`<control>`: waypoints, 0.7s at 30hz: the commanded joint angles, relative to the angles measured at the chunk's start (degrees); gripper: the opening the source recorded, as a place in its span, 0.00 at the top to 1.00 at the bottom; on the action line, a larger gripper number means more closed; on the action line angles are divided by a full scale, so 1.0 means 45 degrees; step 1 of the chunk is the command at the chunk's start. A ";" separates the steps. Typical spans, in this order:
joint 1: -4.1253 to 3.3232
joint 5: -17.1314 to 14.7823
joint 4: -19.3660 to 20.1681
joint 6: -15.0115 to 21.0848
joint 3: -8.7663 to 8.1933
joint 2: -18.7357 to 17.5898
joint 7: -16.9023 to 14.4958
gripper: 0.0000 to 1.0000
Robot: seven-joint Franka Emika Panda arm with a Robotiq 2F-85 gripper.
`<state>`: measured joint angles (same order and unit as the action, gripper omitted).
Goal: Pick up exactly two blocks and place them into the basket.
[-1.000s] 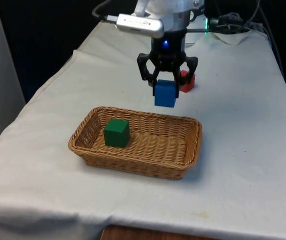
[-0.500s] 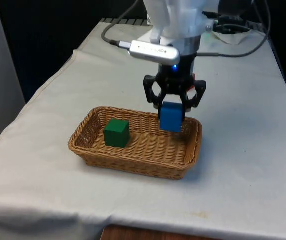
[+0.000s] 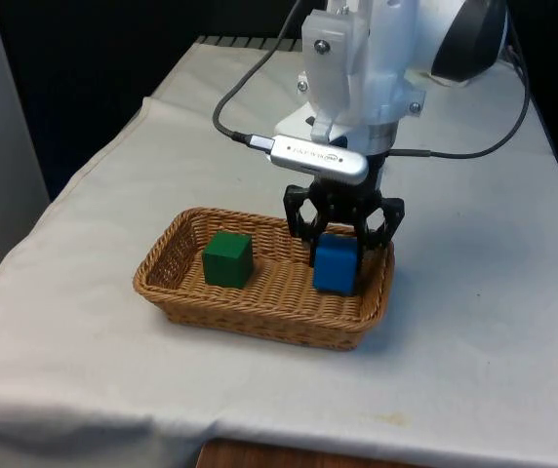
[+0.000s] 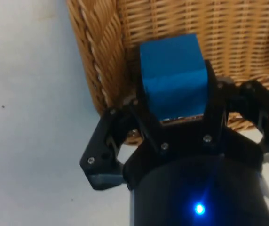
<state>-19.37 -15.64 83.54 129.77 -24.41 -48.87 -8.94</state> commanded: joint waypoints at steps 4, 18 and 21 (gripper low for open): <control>-0.0013 0.0000 0.0051 0.0076 -0.0013 0.0038 -0.0013 0.97; -0.0038 0.0051 0.0064 0.0064 -0.0038 0.0038 0.0025 0.00; -0.0038 0.0051 0.0051 0.0051 -0.0038 0.0038 0.0025 0.00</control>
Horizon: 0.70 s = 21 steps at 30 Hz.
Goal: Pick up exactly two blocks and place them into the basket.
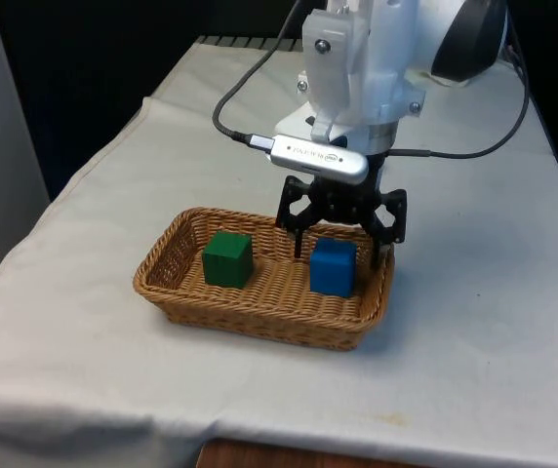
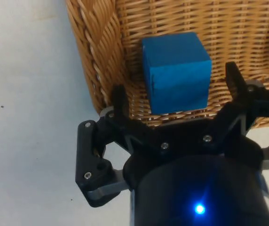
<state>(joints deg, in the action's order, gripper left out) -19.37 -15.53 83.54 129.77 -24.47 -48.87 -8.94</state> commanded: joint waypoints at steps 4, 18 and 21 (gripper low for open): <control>-0.0115 0.0089 0.0331 -0.0153 -0.0140 0.0509 -0.0025 0.00; -0.0153 0.0688 0.1884 -0.0331 -0.0166 0.2432 -0.0089 0.00; -0.0153 0.0853 0.2266 -0.0306 -0.0153 0.2865 -0.0102 0.00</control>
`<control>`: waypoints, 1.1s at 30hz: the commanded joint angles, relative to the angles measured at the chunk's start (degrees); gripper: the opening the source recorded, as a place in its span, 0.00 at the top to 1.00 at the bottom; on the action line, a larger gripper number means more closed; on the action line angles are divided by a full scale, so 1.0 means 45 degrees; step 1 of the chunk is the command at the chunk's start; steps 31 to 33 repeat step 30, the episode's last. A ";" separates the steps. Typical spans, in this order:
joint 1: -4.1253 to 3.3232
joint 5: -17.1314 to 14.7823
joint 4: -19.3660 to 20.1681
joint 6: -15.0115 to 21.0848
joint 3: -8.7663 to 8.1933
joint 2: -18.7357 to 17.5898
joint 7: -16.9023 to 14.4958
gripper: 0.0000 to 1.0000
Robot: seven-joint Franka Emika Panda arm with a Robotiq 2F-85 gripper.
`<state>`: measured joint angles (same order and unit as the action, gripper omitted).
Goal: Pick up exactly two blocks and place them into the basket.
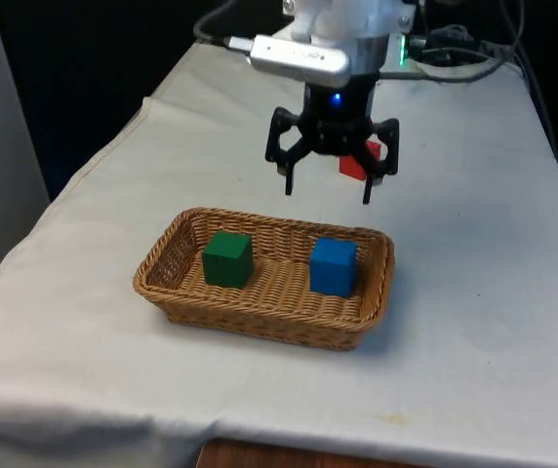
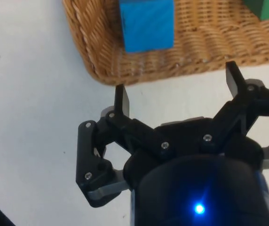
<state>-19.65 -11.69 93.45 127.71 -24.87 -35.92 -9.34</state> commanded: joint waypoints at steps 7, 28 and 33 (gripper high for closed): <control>-0.0076 0.0318 0.0840 0.0216 -0.0064 0.0929 -0.0064 0.00; 0.0013 0.0917 0.2776 0.0560 0.0000 0.3081 -0.0318 0.00; -0.0025 0.0993 0.3107 0.0866 -0.0038 0.3323 -0.0382 0.00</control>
